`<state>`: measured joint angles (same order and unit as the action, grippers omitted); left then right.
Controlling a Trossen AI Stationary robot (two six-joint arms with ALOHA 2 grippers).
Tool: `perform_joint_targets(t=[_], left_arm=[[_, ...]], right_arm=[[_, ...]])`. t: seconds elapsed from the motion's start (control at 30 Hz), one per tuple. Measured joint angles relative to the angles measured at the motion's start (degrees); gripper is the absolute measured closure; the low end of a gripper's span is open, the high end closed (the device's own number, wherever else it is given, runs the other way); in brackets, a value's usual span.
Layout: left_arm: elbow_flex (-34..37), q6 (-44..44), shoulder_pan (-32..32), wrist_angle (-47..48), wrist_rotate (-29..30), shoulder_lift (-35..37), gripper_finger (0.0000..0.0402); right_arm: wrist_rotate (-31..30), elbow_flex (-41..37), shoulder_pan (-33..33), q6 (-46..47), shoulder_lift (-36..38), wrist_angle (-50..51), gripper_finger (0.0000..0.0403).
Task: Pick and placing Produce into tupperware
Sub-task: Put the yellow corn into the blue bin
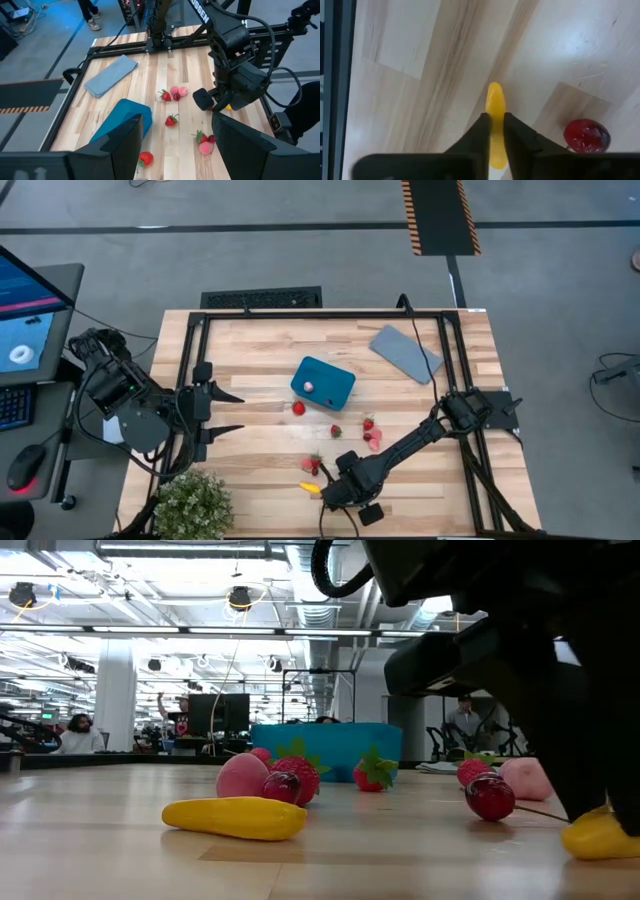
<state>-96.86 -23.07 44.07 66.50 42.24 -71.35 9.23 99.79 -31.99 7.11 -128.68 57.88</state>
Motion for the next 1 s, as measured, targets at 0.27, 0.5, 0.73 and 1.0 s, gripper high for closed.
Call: perform_joint_targets(t=[0.27,0.5,0.73,1.0], left_arm=[[0.00,0.02,0.00,0.00,-0.08,0.00,0.0173],[0.00,0.10,-0.01,0.00,-0.08,0.00,0.0173],[0.00,0.17,-0.02,0.02,-0.06,0.00,0.0173],[0.00,0.13,0.00,1.28,0.19,0.00,0.0173]], right_arm=[[0.87,0.00,0.04,0.14,0.02,-0.08,0.0379],[0.15,-0.02,0.41,0.87,0.42,0.39,0.0387],[-0.38,0.00,0.72,1.05,1.21,0.17,0.0388],[-5.90,2.55,2.47,2.05,5.68,0.39,0.0391]])
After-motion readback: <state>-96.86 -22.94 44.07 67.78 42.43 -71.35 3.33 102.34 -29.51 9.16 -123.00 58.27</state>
